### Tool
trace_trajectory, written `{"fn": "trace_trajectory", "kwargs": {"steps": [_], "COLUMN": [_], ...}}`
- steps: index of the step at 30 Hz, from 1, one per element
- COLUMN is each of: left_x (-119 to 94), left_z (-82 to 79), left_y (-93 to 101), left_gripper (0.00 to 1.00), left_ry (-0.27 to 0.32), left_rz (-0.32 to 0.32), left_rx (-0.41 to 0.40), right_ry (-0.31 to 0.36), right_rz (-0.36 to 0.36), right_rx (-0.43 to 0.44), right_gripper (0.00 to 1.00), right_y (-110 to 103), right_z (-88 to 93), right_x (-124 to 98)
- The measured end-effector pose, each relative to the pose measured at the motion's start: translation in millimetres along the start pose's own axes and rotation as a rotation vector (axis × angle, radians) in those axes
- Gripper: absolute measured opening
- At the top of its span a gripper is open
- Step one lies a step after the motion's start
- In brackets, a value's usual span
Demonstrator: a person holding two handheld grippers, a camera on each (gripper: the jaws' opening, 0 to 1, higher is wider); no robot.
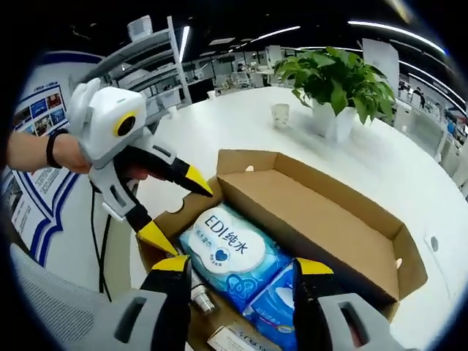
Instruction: Operate the shoe box by opening the lid, removing the specified soft item, and placing it in the target area until the item is outside and the box remains undamaged.
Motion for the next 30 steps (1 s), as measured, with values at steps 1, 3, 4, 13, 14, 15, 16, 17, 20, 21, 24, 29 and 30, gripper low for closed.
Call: {"fn": "trace_trajectory", "kwargs": {"steps": [1,3,4,13,14,15,16,17,20,21,24,29,30], "left_x": [2,5,6,25,26,28,30,31,34,35,40,48,48], "left_z": [-0.6,-0.3,-0.4,2.2,2.3,2.1,1.7,1.7,2.3,3.1,3.0,5.3,4.9], "left_y": [0.1,0.4,0.8,-5.3,-5.7,-6.1,-6.9,-7.7,-8.3,-7.6,-10.1,-9.7,-8.7], "left_gripper": [0.55,0.55,0.55,0.6,0.6,0.6,0.6,0.6,0.57,0.55,0.54,0.58,0.57], "left_ry": [-0.006,-0.027,-0.034,-0.119,-0.129,-0.135,-0.145,-0.153,-0.176,-0.188,-0.2,-0.233,-0.236], "left_rz": [0.003,0.005,0.005,0.016,0.01,0.007,0.006,0.006,0.012,0.014,0.01,0.012,0.01], "left_rx": [0.013,0.047,0.062,0.195,0.207,0.214,0.222,0.228,0.245,0.249,0.261,0.297,0.304], "right_ry": [-0.006,-0.018,-0.02,-0.101,-0.1,-0.095,-0.095,-0.099,-0.137,-0.15,-0.168,-0.245,-0.259], "right_rz": [-0.002,-0.01,-0.013,-0.029,-0.031,-0.035,-0.039,-0.039,-0.035,-0.039,-0.037,-0.048,-0.044], "right_rx": [-0.011,-0.03,-0.037,-0.161,-0.161,-0.17,-0.177,-0.189,-0.239,-0.257,-0.303,-0.403,-0.413], "right_gripper": [0.54,0.55,0.56,0.59,0.6,0.61,0.61,0.62,0.62,0.62,0.61,0.62,0.61], "right_y": [0,-1,-1,1,1,1,0,1,4,4,3,1,0], "right_z": [-0.3,-0.5,-0.7,5.5,4.5,2.8,1.8,1.3,1.9,1.8,-1.0,7.8,11.3], "right_x": [1,5,6,27,28,31,33,35,43,46,52,64,67]}}
Point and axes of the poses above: the point that each gripper's makers call its tool centre point, and the gripper's own axes: x roughly forward along the fingers, y roughly to its right, z roughly out of its underside, the point moved 5 cm from there along -x, roughly backward along the fingers, and after that the axes turned 8 degrees about -y, right-handed, at the moved point
